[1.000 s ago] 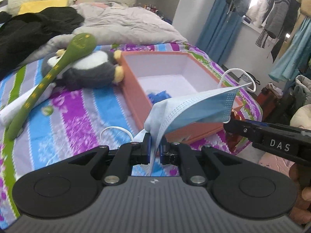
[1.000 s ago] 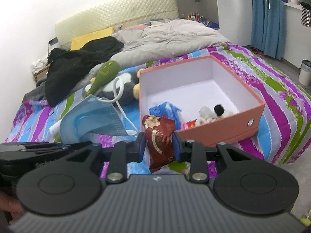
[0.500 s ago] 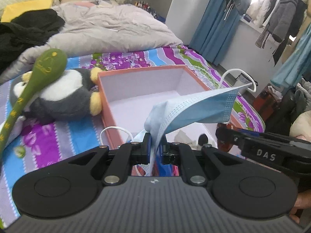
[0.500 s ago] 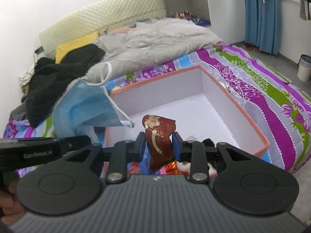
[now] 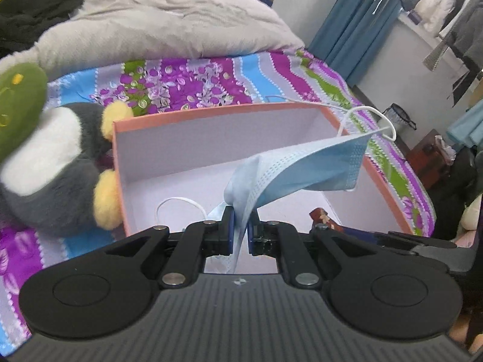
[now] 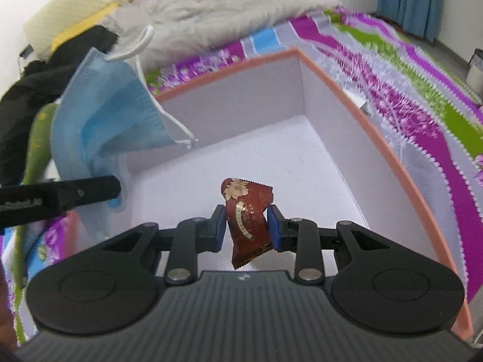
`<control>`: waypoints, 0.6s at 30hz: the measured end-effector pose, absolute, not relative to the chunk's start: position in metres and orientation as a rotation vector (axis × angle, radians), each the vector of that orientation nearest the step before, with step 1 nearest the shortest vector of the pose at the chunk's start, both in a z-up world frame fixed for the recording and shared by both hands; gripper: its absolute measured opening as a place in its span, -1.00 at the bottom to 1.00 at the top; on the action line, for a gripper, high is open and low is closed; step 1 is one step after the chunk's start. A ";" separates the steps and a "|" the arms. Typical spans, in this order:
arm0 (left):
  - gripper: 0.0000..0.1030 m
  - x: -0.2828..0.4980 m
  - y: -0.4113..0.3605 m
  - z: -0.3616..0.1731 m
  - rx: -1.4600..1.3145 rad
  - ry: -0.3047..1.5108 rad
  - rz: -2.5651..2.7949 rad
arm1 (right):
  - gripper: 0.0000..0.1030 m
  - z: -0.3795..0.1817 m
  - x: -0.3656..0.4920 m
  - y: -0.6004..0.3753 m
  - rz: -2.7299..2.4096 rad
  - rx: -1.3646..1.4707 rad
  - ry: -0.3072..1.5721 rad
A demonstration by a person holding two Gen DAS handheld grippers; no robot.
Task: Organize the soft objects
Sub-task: 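Open both grippers over the pink box to drop the mask and packet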
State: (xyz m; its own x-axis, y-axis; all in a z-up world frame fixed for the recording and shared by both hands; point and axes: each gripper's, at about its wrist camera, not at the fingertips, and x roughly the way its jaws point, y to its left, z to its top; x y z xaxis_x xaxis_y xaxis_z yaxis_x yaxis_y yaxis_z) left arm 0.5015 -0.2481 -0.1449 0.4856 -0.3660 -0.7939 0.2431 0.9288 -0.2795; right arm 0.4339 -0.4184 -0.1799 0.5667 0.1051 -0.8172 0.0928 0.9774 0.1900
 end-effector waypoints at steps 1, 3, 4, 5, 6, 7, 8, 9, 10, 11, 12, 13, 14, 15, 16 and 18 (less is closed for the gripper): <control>-0.80 0.507 -0.250 -0.150 -0.134 1.007 -0.375 | -0.35 -0.185 0.438 -0.419 0.009 0.225 0.982; -0.79 0.514 -0.255 -0.157 -0.124 1.019 -0.376 | -0.34 -0.192 0.444 -0.421 0.015 0.239 1.000; -0.77 0.517 -0.257 -0.160 -0.111 1.027 -0.379 | -0.34 -0.193 0.445 -0.421 0.014 0.236 1.002; -0.67 0.521 -0.259 -0.163 -0.100 1.042 -0.375 | -0.33 -0.193 0.445 -0.420 0.012 0.224 1.006; -0.55 0.523 -0.259 -0.165 -0.096 1.048 -0.372 | -0.32 -0.193 0.444 -0.419 0.014 0.214 1.009; -0.17 0.523 -0.260 -0.167 -0.092 1.051 -0.368 | -0.31 -0.192 0.444 -0.419 0.019 0.209 1.011; 0.07 0.523 -0.259 -0.166 -0.091 1.046 -0.360 | -0.21 -0.190 0.442 -0.419 0.020 0.205 1.011; 0.08 0.522 -0.259 -0.166 -0.090 1.034 -0.361 | -0.16 -0.188 0.444 -0.420 0.017 0.201 1.009; 0.08 0.519 -0.258 -0.164 -0.088 1.024 -0.367 | -0.04 -0.186 0.442 -0.421 0.016 0.199 1.002; 0.08 0.516 -0.257 -0.161 -0.089 1.017 -0.371 | -0.02 -0.182 0.440 -0.421 0.016 0.200 0.995; 0.08 0.512 -0.256 -0.158 -0.090 1.013 -0.370 | -0.02 -0.179 0.439 -0.422 0.016 0.204 0.991; 0.08 0.509 -0.254 -0.154 -0.089 1.009 -0.368 | -0.02 -0.175 0.435 -0.422 0.018 0.207 0.983; 0.08 0.506 -0.252 -0.150 -0.087 1.002 -0.369 | -0.02 -0.171 0.434 -0.422 0.017 0.206 0.974; 0.08 0.501 -0.250 -0.144 -0.086 0.996 -0.368 | -0.02 -0.167 0.432 -0.423 0.015 0.204 0.965; 0.08 0.497 -0.248 -0.138 -0.087 0.987 -0.368 | -0.02 -0.161 0.428 -0.423 0.015 0.203 0.953; 0.08 0.485 -0.244 -0.124 -0.089 0.963 -0.366 | -0.02 -0.150 0.422 -0.423 0.016 0.209 0.936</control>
State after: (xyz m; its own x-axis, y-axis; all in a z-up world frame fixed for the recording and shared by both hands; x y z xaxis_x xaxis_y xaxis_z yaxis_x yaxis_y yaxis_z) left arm 0.4855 -0.2439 -0.1241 0.5151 -0.3435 -0.7853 0.2655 0.9351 -0.2348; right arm 0.4216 -0.4233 -0.1504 0.5946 0.1042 -0.7973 0.0767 0.9797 0.1852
